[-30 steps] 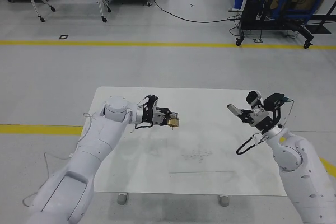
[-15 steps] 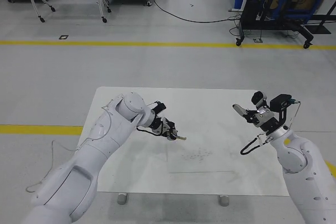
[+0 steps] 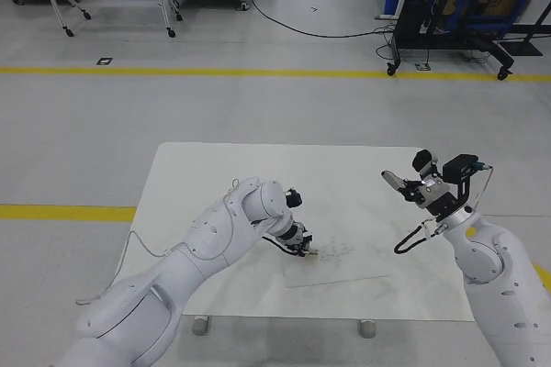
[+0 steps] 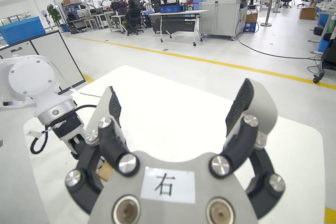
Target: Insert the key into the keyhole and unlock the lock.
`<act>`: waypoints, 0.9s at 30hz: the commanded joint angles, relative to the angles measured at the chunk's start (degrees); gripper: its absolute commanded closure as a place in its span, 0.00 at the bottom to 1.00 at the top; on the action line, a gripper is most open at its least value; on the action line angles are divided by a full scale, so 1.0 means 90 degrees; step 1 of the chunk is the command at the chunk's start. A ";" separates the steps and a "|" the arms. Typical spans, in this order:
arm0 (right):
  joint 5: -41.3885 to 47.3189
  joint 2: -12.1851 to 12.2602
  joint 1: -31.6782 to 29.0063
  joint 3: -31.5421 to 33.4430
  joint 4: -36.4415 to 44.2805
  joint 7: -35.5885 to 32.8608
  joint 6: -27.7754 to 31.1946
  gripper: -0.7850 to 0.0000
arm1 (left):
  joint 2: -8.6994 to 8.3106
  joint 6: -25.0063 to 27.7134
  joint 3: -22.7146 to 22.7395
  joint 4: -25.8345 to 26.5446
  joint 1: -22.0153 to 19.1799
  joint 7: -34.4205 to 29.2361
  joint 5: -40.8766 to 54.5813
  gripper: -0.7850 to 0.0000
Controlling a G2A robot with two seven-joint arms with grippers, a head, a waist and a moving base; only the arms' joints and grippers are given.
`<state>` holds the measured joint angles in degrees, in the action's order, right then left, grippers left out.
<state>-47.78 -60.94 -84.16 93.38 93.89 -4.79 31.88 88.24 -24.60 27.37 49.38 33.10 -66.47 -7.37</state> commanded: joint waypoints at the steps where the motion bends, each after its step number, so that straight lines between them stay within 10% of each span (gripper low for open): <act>1: 0.0000 0.0000 0.0000 0.0000 0.0000 0.0000 0.0000 0.00 | 0.0075 -0.0017 -0.0078 -0.0154 -0.0086 -0.0049 -0.0027 0.83; 3: 0.0000 0.0000 0.0000 0.0000 0.0000 0.0000 0.0000 0.00 | 0.0147 -0.0002 -0.0099 -0.0302 -0.0146 -0.0028 0.0021 0.00; 14: 0.0000 0.0000 0.0000 0.0000 0.0000 0.0000 0.0000 0.00 | 0.0094 0.0239 0.0419 -0.0743 -0.0250 0.0323 0.0351 0.00; 27: 0.0000 0.0000 0.0000 0.0000 0.0000 0.0000 0.0000 0.00 | -0.1076 0.1763 0.2988 0.0102 0.0927 0.0728 0.1211 0.00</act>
<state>-47.78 -60.94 -84.16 93.38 93.89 -4.79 31.88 79.33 -9.81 51.88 49.03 39.98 -61.45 3.16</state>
